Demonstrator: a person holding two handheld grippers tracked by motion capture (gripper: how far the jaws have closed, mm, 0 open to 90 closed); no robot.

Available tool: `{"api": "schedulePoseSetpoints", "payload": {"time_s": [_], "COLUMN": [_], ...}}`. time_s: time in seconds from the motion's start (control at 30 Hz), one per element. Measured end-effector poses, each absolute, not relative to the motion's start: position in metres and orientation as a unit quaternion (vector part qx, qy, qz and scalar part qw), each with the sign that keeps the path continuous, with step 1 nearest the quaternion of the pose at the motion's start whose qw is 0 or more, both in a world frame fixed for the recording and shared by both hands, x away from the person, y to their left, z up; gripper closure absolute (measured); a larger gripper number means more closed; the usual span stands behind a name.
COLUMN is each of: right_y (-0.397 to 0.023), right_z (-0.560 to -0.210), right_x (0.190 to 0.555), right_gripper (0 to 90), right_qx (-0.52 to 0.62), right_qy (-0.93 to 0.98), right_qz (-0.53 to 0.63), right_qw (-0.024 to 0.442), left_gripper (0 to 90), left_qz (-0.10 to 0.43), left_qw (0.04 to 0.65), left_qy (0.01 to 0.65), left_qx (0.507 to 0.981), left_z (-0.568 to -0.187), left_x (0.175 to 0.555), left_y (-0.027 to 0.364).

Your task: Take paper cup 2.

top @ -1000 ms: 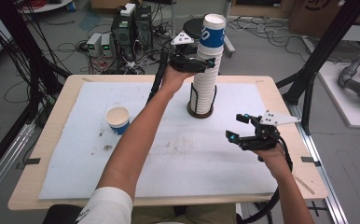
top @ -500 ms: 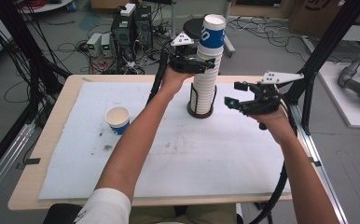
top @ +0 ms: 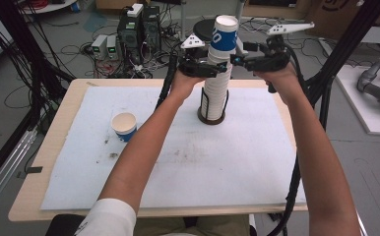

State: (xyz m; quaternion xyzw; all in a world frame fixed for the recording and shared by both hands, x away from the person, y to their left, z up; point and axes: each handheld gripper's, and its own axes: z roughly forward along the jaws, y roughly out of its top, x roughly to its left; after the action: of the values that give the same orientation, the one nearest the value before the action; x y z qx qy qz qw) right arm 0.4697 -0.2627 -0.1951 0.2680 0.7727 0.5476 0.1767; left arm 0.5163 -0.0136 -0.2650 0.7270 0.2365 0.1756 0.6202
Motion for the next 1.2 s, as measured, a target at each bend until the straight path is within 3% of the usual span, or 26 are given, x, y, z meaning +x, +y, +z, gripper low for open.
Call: {"api": "schedulePoseSetpoints", "payload": {"time_s": [0.4, 0.67, 0.77, 1.2], "right_y": [-0.238, -0.224, -0.222, -0.223], "right_z": [-0.154, -0.154, -0.153, -0.148], "right_x": [0.504, 0.52, 0.521, 0.52], "right_gripper": [16.3, 17.1, 26.4, 28.2], "right_qx": [0.282, 0.286, 0.273, 0.272], "right_qy": [0.779, 0.789, 0.793, 0.798], "right_qz": [0.526, 0.508, 0.512, 0.505], "right_qw": [0.192, 0.195, 0.188, 0.183], "left_gripper": [16.5, 16.5, 16.5, 16.7], "left_qz": [0.176, 0.178, 0.177, 0.178], "left_qw": [0.62, 0.617, 0.616, 0.617], "left_qy": [0.235, 0.234, 0.235, 0.234], "left_qx": [0.728, 0.73, 0.73, 0.73], "left_z": [-0.265, -0.264, -0.264, -0.264], "left_x": [0.516, 0.515, 0.515, 0.514], "left_y": [-0.013, -0.014, -0.013, -0.014]}}
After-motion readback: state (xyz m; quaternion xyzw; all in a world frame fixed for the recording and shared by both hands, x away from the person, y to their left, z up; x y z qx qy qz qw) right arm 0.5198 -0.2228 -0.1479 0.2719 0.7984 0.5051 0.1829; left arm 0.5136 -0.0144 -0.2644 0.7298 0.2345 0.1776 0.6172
